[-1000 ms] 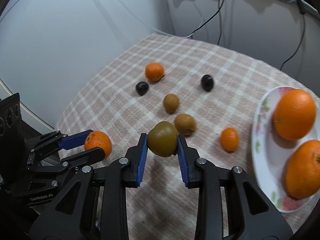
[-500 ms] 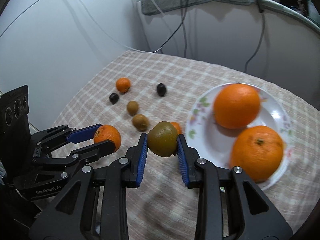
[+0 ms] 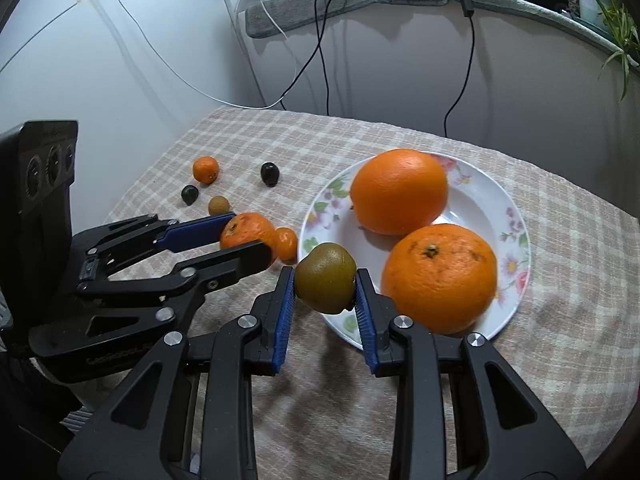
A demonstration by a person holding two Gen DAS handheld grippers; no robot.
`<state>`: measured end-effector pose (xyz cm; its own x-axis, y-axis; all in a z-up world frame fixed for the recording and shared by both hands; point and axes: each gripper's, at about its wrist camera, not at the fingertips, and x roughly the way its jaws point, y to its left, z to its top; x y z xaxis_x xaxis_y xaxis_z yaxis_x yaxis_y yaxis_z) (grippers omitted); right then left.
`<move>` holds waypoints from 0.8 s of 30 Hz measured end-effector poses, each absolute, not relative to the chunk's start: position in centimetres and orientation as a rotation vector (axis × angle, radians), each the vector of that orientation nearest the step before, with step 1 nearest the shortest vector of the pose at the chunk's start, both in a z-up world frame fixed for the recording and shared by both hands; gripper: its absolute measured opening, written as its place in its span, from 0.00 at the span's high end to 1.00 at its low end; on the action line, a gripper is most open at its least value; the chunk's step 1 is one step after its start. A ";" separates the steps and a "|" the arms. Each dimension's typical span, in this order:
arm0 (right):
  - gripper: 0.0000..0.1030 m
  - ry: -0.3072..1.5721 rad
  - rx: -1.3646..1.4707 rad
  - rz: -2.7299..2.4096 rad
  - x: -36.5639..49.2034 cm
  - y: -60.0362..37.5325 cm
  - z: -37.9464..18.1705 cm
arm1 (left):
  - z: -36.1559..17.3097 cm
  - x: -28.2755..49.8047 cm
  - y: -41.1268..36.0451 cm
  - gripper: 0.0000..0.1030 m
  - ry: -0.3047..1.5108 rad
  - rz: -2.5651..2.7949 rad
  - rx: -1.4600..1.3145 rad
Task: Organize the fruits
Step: 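Carry the kiwi and the tangerine in both grippers over the white plate, then open both grippers to drop the kiwi and tangerine onto the plate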
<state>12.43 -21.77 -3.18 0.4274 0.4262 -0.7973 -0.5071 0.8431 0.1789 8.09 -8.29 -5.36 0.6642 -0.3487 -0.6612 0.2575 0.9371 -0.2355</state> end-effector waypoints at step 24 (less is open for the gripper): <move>0.70 0.973 -0.108 0.588 12.8 -22.1 -3.5 | -6.0 11.3 -9.4 0.63 0.796 -0.363 -0.126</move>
